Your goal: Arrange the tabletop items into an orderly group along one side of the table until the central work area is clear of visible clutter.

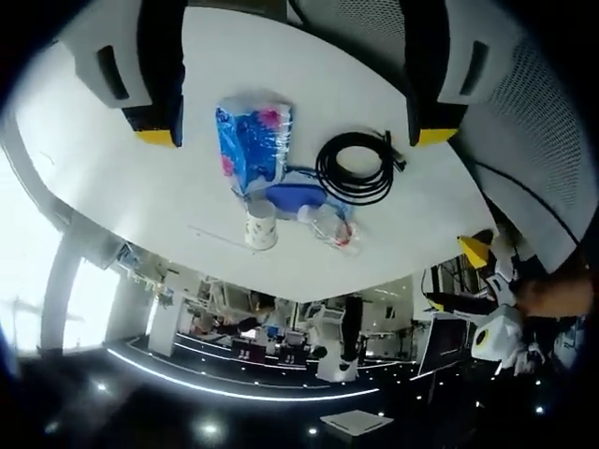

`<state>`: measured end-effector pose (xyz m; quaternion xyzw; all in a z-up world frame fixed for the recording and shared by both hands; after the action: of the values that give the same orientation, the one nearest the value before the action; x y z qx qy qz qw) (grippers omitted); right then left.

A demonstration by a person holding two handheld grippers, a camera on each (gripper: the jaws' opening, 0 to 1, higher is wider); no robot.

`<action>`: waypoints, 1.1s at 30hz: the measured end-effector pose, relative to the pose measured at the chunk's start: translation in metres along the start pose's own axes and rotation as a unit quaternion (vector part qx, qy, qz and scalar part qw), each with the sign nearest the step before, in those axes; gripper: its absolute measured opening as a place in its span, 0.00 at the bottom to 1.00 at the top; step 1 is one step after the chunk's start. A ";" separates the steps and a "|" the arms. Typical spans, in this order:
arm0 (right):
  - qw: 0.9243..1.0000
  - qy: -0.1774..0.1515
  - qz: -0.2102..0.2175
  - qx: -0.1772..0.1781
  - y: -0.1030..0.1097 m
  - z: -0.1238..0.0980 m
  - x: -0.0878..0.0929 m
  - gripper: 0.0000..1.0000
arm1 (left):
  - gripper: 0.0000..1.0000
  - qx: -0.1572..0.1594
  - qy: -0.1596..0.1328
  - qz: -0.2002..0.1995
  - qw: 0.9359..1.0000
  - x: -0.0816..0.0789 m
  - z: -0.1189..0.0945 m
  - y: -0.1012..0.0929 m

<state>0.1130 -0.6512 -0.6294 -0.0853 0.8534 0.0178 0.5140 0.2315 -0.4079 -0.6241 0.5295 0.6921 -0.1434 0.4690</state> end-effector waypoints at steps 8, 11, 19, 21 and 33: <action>1.000 -0.005 0.007 0.010 -0.005 0.000 -0.001 1.00 | 1.00 0.005 -0.014 0.011 1.000 -0.017 0.023 0.014; 1.000 0.009 -0.016 0.014 -0.004 0.001 0.004 1.00 | 1.00 0.014 -0.012 0.019 1.000 -0.020 0.032 0.016; 1.000 0.007 -0.018 0.016 -0.006 0.001 0.002 0.99 | 1.00 0.040 -0.007 0.040 0.998 -0.025 0.054 0.016; 1.000 0.009 -0.017 0.017 -0.006 0.001 0.003 0.98 | 1.00 0.043 -0.006 0.041 0.998 -0.025 0.057 0.016; 1.000 0.013 -0.017 0.023 -0.008 0.001 0.004 0.92 | 0.98 0.057 0.003 0.081 0.995 -0.026 0.087 0.024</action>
<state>0.1132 -0.6595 -0.6333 -0.0880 0.8585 -0.0115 0.5051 0.2955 -0.4746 -0.6417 0.6097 0.6393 -0.1425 0.4464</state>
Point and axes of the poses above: the point that each gripper's makers call its tool centre point, and the gripper's own axes: z roughly forward along the fingers, y roughly to its left, x roughly out of its underside, the point moved 1 cm from there along -z, roughly backward along the fingers, and after that the axes turned 10 degrees about z, right-handed, at the moved point
